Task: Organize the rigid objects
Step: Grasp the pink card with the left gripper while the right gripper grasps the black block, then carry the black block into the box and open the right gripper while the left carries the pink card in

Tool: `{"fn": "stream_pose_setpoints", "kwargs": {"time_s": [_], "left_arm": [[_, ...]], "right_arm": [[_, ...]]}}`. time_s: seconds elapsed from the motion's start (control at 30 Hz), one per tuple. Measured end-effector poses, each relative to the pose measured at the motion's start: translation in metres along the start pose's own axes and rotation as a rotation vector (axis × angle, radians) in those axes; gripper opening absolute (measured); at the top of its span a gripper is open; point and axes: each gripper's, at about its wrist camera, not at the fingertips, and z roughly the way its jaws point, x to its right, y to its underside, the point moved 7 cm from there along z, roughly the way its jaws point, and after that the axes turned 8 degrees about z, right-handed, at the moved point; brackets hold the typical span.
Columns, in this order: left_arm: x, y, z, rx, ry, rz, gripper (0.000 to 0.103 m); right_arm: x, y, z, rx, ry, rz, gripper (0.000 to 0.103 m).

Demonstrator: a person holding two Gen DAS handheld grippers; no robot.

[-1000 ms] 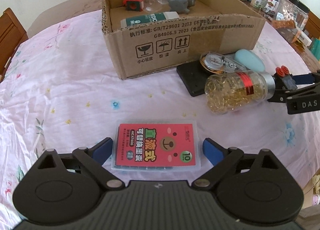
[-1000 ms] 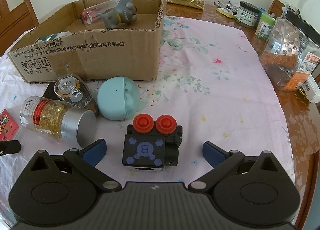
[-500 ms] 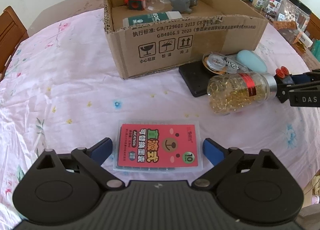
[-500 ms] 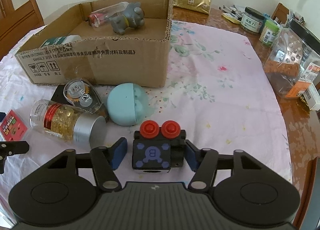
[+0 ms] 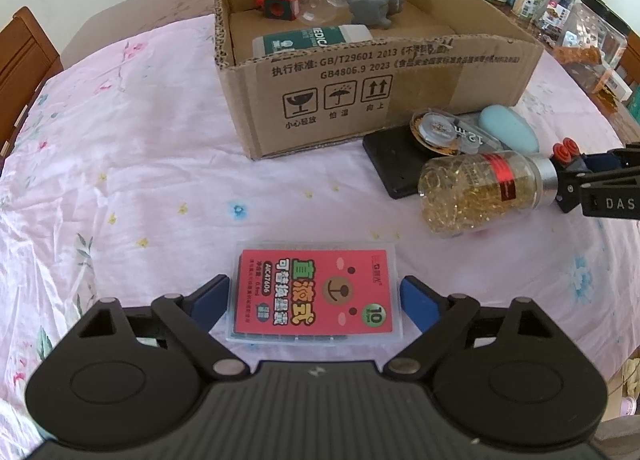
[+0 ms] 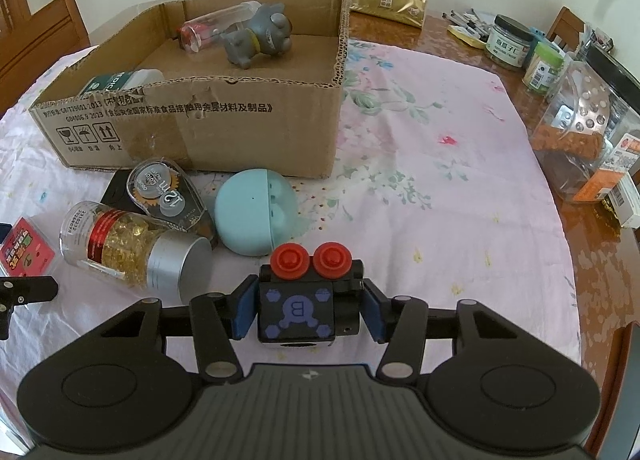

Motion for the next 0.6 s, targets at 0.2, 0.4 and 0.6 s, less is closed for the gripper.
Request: {"fn": "stream_pose_setpoints", "kwargs": {"time_s": [0.2,0.4,0.6], "left_arm": [[-0.001,0.0,0.0,-0.004,-0.001,-0.005,0.09],[-0.001,0.0,-0.002,-0.009,0.001,0.003,0.089],[0.0,-0.002,-0.01,-0.007,0.007,0.033,0.089]], "right_arm": [[-0.002,0.0,0.0,-0.002,0.002,-0.021,0.058],[-0.002,0.0,-0.004,-0.01,-0.007,-0.033,0.058],[0.001,-0.005,-0.013,-0.016,-0.02,-0.061,0.058]]}}
